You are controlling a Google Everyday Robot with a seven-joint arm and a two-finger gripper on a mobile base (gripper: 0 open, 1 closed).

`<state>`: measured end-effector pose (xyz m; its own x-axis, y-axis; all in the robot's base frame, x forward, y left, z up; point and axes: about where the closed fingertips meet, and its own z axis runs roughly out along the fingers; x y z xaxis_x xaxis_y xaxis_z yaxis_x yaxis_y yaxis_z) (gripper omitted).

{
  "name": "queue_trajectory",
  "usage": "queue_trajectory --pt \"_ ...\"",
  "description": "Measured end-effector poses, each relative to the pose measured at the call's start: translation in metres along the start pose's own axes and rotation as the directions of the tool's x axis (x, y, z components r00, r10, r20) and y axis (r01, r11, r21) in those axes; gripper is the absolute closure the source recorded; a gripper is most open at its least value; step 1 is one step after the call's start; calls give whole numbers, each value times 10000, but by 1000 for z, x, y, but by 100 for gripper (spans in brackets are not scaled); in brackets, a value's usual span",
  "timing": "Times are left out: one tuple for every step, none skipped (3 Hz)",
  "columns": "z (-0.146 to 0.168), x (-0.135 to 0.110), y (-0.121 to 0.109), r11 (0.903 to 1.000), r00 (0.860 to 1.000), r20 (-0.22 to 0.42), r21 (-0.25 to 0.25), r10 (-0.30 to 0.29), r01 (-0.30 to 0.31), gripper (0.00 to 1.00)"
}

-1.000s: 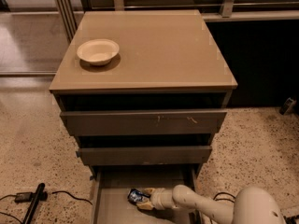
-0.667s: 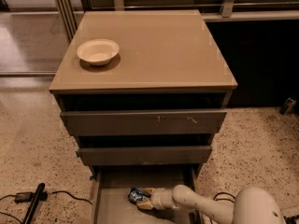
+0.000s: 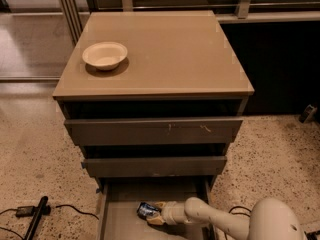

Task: Pick pepsi can from bottom drawer and place on counter

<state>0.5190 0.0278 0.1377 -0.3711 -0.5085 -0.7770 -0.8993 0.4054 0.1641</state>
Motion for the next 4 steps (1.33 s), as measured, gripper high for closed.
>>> queue_trajectory --pt "-24 -11 0 9997 9997 -17 74 -253 253 100" --pt "-68 -36 9 9975 9970 313 55 -703 701 100" --pt "-114 -57 17 9932 9924 458 236 -1146 1137 100" --pt "-168 -88 31 9819 9807 595 463 -1863 1837 100"
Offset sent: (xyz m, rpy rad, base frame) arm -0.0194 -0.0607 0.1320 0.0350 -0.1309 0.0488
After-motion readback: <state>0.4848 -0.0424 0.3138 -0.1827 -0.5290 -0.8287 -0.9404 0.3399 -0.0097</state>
